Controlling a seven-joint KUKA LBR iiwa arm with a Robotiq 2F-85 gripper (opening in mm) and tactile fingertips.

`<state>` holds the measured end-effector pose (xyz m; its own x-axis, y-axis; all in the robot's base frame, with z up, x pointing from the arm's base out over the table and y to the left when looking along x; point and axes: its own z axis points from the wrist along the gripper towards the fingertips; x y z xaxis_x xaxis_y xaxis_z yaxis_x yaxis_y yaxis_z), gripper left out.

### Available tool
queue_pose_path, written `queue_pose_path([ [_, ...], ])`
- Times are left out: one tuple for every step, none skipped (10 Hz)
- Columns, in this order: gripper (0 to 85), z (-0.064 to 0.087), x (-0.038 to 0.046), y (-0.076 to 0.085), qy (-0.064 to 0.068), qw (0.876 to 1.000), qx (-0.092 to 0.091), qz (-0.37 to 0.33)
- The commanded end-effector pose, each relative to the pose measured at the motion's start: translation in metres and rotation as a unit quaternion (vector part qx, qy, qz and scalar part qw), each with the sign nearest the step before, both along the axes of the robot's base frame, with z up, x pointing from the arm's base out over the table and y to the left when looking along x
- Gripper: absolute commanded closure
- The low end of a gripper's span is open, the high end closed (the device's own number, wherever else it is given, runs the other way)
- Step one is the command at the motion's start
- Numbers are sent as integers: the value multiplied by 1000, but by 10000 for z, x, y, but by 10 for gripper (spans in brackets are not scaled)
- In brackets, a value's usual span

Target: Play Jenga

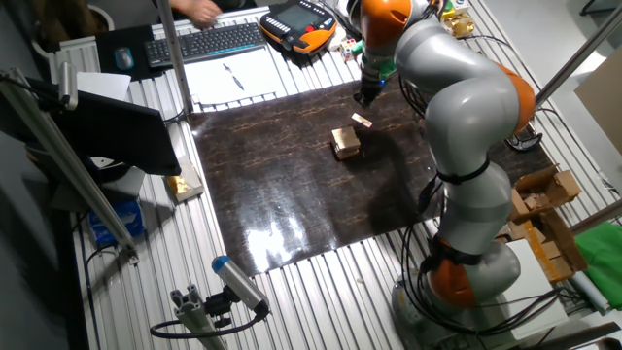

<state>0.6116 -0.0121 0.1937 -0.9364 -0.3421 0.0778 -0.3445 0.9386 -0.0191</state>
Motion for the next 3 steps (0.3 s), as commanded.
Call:
queue_pose_path([
  [843, 5, -3, 6, -5, 1000, 0, 0],
  [843, -5, 11, 14, -9, 1000, 0, -1],
  [843, -16, 24, 9, -10, 1000, -1, -1],
])
